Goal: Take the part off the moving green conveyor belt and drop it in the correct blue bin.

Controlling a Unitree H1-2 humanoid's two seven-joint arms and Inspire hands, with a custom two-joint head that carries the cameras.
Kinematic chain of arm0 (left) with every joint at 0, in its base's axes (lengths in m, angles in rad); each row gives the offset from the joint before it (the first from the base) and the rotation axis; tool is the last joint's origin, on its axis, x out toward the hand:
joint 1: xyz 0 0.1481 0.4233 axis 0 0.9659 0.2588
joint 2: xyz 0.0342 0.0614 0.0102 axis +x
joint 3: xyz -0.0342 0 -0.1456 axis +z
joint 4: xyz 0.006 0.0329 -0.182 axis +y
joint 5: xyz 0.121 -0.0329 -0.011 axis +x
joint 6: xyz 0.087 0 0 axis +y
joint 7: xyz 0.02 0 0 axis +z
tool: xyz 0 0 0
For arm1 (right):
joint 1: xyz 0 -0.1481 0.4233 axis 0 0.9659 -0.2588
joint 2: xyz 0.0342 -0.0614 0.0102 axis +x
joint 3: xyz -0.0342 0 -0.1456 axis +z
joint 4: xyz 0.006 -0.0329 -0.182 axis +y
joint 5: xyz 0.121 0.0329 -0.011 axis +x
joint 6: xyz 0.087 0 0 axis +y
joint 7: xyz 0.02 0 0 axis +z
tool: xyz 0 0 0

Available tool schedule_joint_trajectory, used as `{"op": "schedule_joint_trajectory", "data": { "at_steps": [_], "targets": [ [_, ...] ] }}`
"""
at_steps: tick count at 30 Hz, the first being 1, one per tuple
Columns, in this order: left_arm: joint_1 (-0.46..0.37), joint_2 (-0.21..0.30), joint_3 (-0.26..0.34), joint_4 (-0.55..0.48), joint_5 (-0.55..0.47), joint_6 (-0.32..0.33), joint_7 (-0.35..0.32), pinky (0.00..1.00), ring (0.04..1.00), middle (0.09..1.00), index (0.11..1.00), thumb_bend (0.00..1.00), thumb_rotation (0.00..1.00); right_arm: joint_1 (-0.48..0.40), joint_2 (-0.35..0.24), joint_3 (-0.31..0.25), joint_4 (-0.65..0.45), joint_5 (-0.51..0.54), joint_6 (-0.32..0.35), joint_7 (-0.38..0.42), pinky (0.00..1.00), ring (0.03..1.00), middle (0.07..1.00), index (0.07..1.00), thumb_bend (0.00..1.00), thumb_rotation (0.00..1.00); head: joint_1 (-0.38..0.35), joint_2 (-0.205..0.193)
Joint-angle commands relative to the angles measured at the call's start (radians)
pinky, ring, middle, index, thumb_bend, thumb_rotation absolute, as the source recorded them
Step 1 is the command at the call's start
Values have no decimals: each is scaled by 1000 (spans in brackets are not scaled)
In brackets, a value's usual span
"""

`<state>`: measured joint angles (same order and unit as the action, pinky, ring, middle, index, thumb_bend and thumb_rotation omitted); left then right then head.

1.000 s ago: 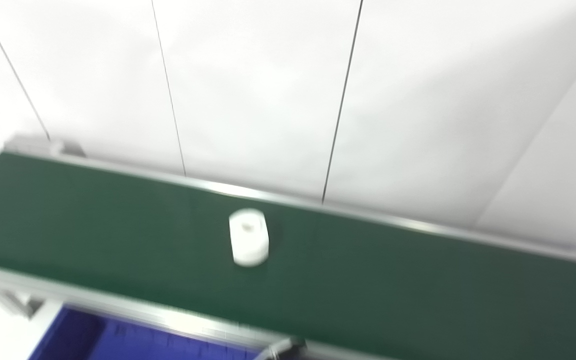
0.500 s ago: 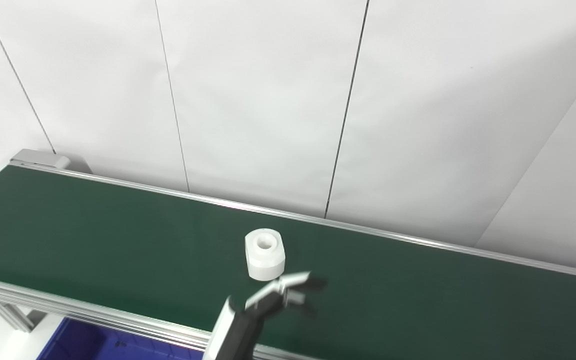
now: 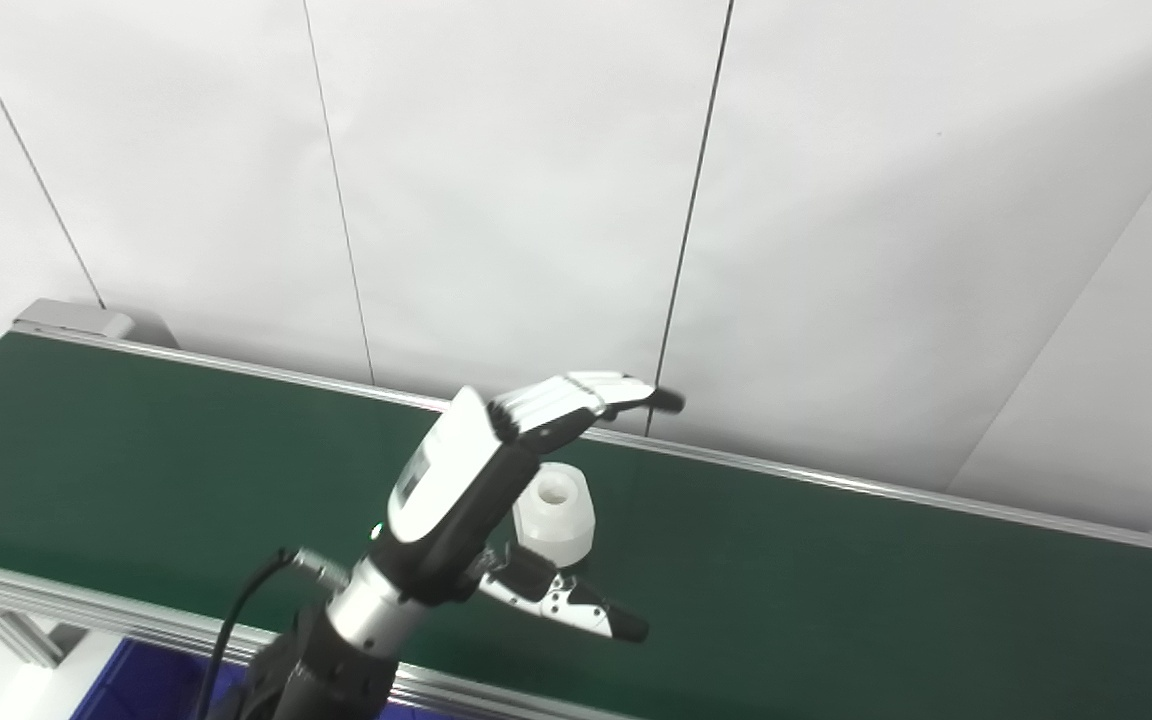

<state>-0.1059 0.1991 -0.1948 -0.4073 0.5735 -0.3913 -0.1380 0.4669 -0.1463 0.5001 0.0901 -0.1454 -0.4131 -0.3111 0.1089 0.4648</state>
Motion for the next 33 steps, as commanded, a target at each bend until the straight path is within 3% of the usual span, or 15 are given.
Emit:
{"op": "schedule_joint_trajectory", "data": {
  "at_steps": [1,3,8,14,18,22,26,33],
  "targets": [
    [-66,45,-11,4,44,-48,-22,742,799,792,854,1000,119,6,5,7,-35,-8,-57,-2,838,887,925,946,865,945,-1,2],
    [-108,80,-26,21,82,-62,-51,790,821,799,874,1000,114,8,6,8,-36,-12,-57,-6,823,878,919,942,863,945,-3,4],
    [-225,161,-73,76,131,-75,-109,789,826,795,859,1000,131,17,9,5,-48,-13,-57,0,808,872,913,933,881,948,-10,11],
    [-399,271,-199,148,178,-78,-154,834,838,800,858,1000,135,24,13,5,-60,-9,-57,8,801,868,908,930,878,936,-17,14],
    [-509,307,-273,218,199,-78,-203,871,866,830,870,1000,155,27,17,5,-61,-6,-57,14,814,874,911,933,882,931,-23,17],
    [-612,301,-331,316,225,-78,-252,862,866,841,867,1000,177,32,22,5,-65,-4,-57,21,816,876,911,936,883,930,-30,21],
    [-683,285,-405,421,245,-78,-214,774,809,817,834,1000,177,37,28,7,-69,-7,-57,21,813,873,908,929,887,922,-41,22],
    [-742,221,-503,567,315,-78,-194,790,831,825,843,1000,180,47,37,8,-82,-18,-57,24,806,872,906,924,878,917,-51,33]
  ]
}}
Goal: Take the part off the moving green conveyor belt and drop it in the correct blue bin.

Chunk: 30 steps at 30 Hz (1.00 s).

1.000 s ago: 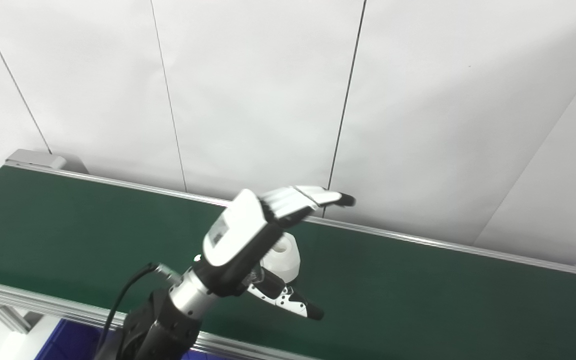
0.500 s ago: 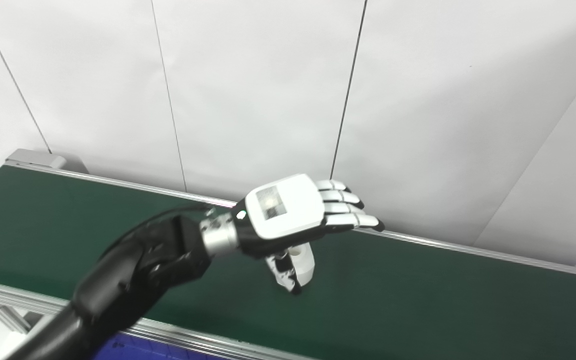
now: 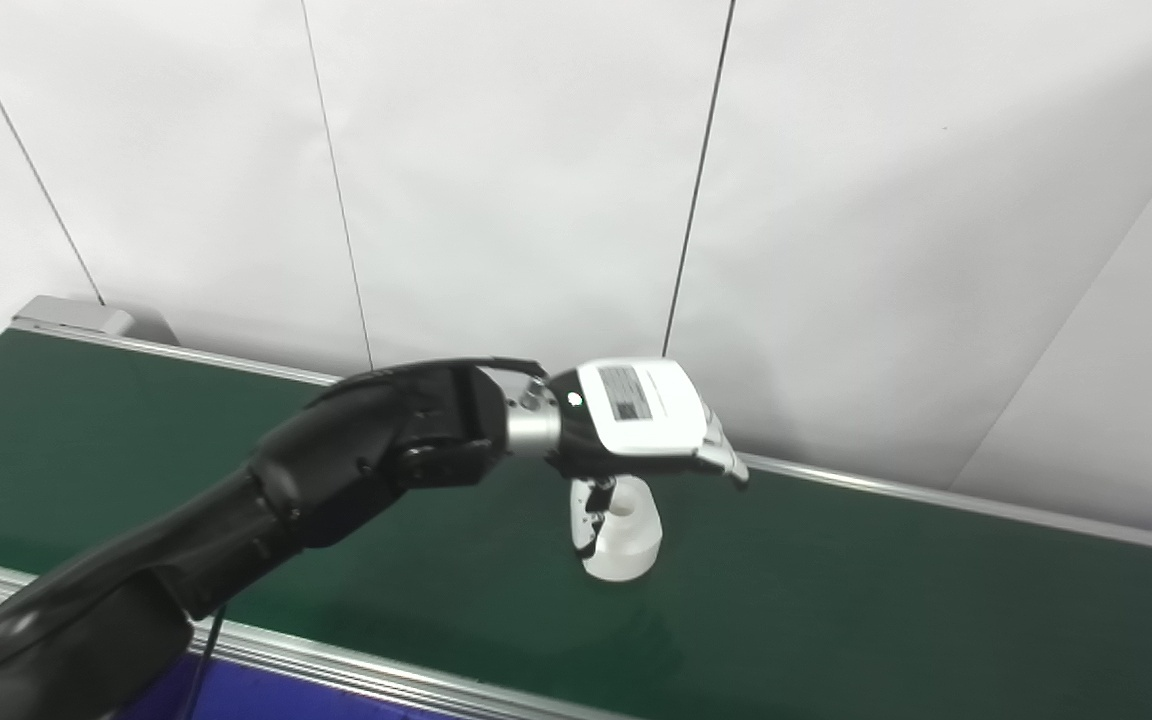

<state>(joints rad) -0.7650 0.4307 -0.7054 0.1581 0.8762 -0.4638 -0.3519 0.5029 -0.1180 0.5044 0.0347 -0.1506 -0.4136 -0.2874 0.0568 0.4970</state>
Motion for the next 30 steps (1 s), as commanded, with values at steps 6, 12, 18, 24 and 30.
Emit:
{"op": "schedule_joint_trajectory", "data": {
  "at_steps": [6,12,18,24,30],
  "targets": [
    [-96,-83,11,115,19,5,-52,824,853,841,853,1000,171,15,19,10,-29,-22,-56,-4,791,870,906,924,871,922,-11,5],
    [-91,-137,15,221,21,0,-40,806,844,833,845,1000,151,19,26,18,-34,-37,-56,-17,765,859,899,919,867,932,-30,15],
    [-84,-177,1,268,70,5,-10,834,855,840,853,1000,168,16,24,30,-35,-40,-56,-26,747,856,898,914,848,927,-35,18],
    [-94,-195,-30,310,158,1,70,836,856,831,833,1000,131,16,23,37,-38,-48,-56,-36,734,847,892,908,850,929,-38,22],
    [-122,-207,-91,359,239,-5,203,738,768,754,733,956,32,11,15,51,-39,-44,-56,-44,729,847,894,912,834,921,-41,28]
  ]
}}
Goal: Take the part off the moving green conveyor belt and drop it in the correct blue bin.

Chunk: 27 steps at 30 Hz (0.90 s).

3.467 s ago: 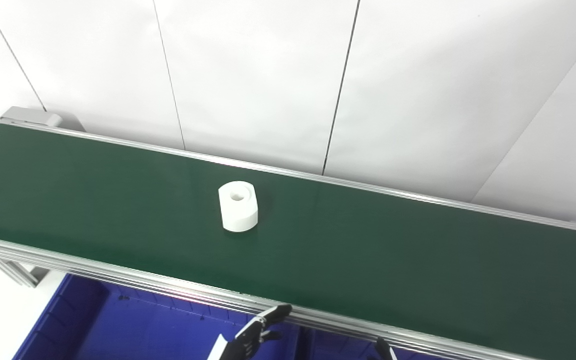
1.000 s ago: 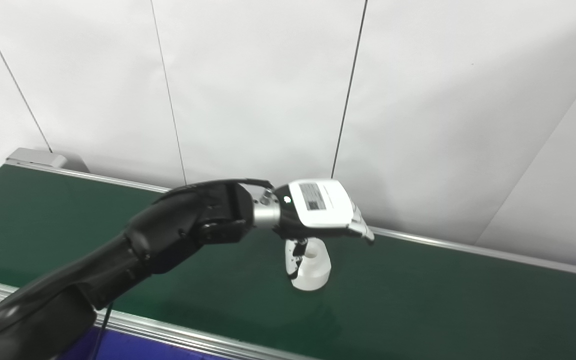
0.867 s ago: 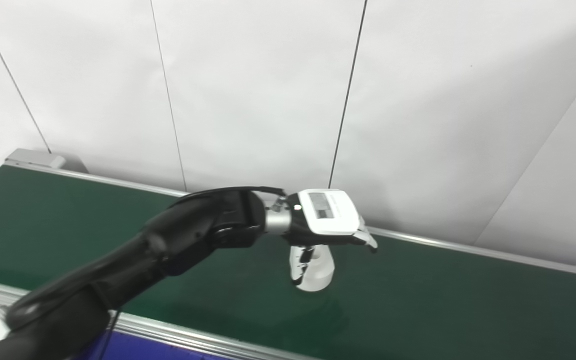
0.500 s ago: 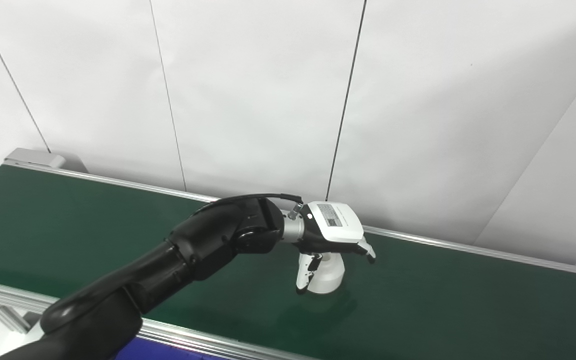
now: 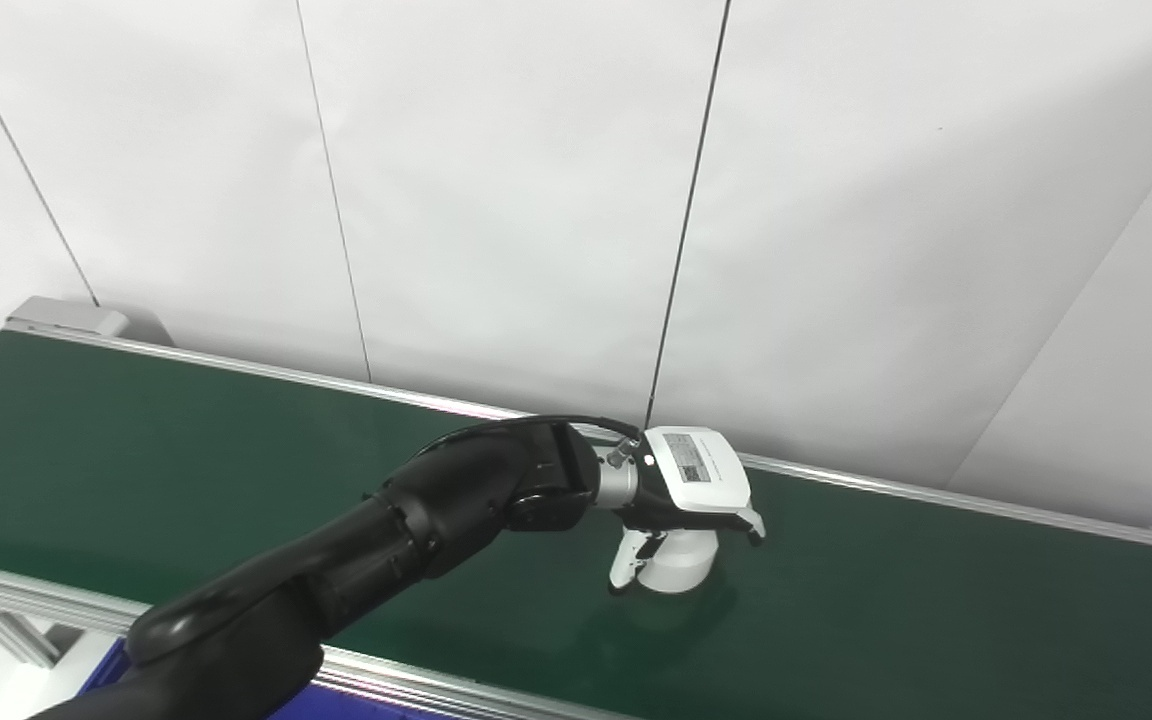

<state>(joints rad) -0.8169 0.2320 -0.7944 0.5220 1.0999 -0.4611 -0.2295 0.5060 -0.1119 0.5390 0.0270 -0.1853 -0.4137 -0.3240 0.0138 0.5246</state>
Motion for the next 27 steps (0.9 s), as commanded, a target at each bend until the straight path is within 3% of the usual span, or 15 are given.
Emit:
{"op": "schedule_joint_trajectory", "data": {
  "at_steps": [1,2,3,4,5,7,10,14,21,27],
  "targets": [
    [-72,-8,-12,1,22,-8,111,706,737,730,703,921,13,8,9,18,-32,-10,-56,-9,728,846,893,911,834,922,1,0],
    [-77,-9,-30,15,33,-8,152,672,696,700,669,884,6,8,9,18,-32,-10,-56,-9,727,845,892,909,836,922,1,0],
    [-80,-11,-47,31,44,-8,201,626,637,654,592,739,17,8,9,18,-32,-13,-56,-11,727,843,891,907,838,925,1,0],
    [-83,-14,-64,47,48,-8,254,616,625,644,572,695,21,9,8,19,-34,-14,-56,-10,727,843,890,907,839,926,2,3],
    [-86,-16,-78,60,49,-8,292,537,516,576,511,581,8,10,7,20,-36,-15,-56,-10,732,847,895,911,837,930,2,3],
    [-94,-18,-101,71,58,-8,329,442,432,517,508,519,1,13,5,22,-41,-17,-56,-10,742,854,897,914,834,931,4,6],
    [-98,-19,-105,49,87,-1,303,347,378,458,536,500,0,13,2,25,-42,-22,-56,-14,752,861,900,917,829,936,4,8],
    [-102,-21,-97,21,102,14,237,395,393,466,539,500,0,13,0,27,-44,-16,-56,-10,772,868,902,919,830,934,4,11],
    [-88,-21,-69,14,79,0,206,416,415,487,513,503,0,21,2,23,-56,-5,-56,3,782,863,897,919,836,927,2,19],
    [-73,-17,-59,-34,40,-4,141,446,418,524,485,502,0,24,0,25,-63,-2,-56,3,753,850,890,917,828,924,5,22]
  ]
}}
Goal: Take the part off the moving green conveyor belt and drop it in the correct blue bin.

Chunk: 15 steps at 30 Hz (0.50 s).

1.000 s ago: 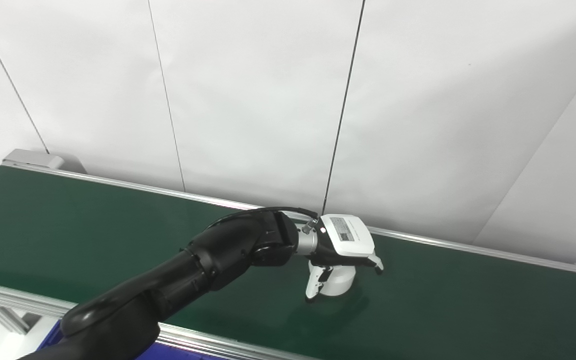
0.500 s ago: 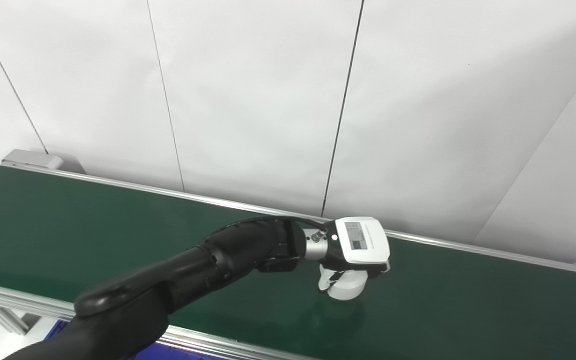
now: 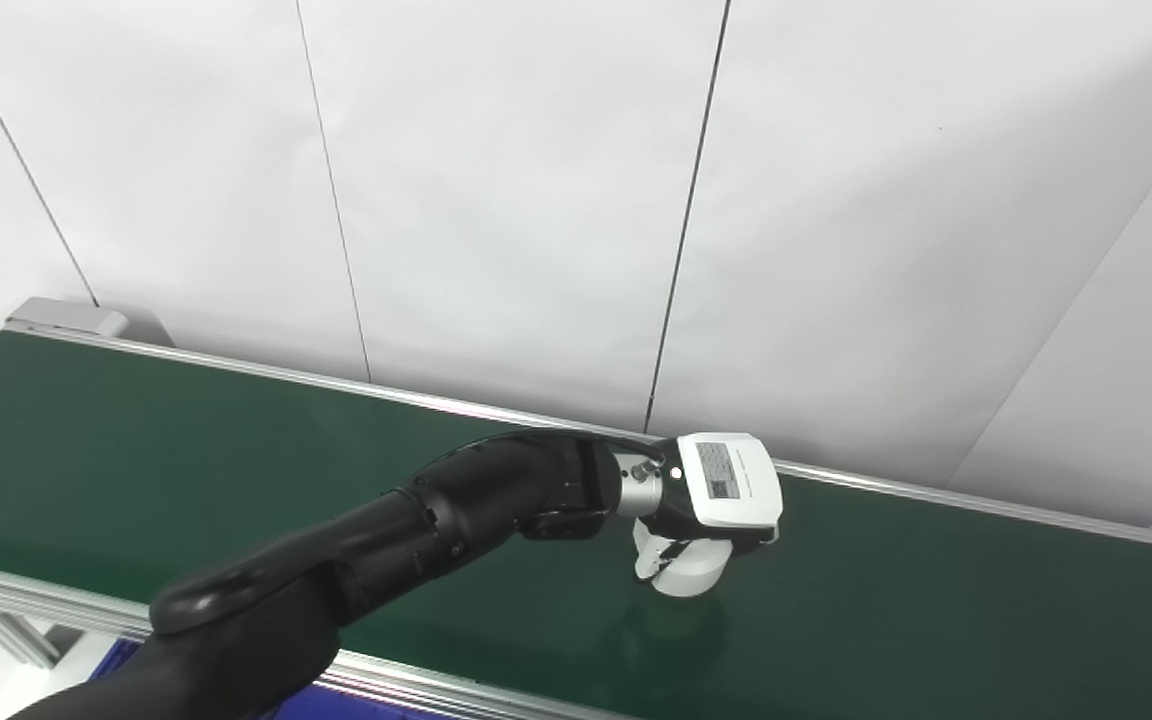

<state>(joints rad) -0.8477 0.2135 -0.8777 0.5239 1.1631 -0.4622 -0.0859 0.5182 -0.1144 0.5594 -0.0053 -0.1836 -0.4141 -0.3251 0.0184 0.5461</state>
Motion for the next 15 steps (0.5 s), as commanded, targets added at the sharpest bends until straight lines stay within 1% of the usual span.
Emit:
{"op": "schedule_joint_trajectory", "data": {
  "at_steps": [1,2,4,6,8,10,13,14,15],
  "targets": [
    [-36,4,31,-58,-28,1,-14,450,420,528,481,501,0,13,3,4,-32,-1,-56,6,754,849,890,917,828,924,2,3],
    [-31,6,37,-75,-30,4,-26,449,421,533,477,501,0,14,3,3,-33,0,-56,8,745,844,888,916,830,921,3,6],
    [-17,12,55,-108,-54,0,-27,438,421,535,473,501,0,17,2,1,-37,8,-56,14,743,843,887,916,830,916,9,9],
    [1,21,79,-169,-95,-1,-72,432,428,535,465,501,0,20,2,-5,-43,16,-56,23,742,841,882,913,839,907,16,10],
    [11,32,92,-244,-122,1,-140,445,434,530,463,502,0,24,4,-13,-48,30,-56,39,750,843,881,913,849,900,23,15],
    [23,39,107,-290,-139,3,-178,449,435,532,457,502,0,28,6,-22,-54,40,-56,55,759,847,880,914,857,895,29,22],
    [49,46,150,-347,-174,23,-213,477,447,550,448,499,0,37,11,-37,-64,38,-56,72,758,848,882,920,862,899,36,38],
    [59,48,169,-364,-193,28,-220,473,450,549,449,499,0,41,12,-44,-71,38,-56,79,759,849,883,922,865,899,39,50],
    [66,47,183,-375,-206,29,-227,459,452,543,451,500,0,44,13,-49,-75,38,-56,86,760,850,884,924,866,898,39,50]
  ]
}}
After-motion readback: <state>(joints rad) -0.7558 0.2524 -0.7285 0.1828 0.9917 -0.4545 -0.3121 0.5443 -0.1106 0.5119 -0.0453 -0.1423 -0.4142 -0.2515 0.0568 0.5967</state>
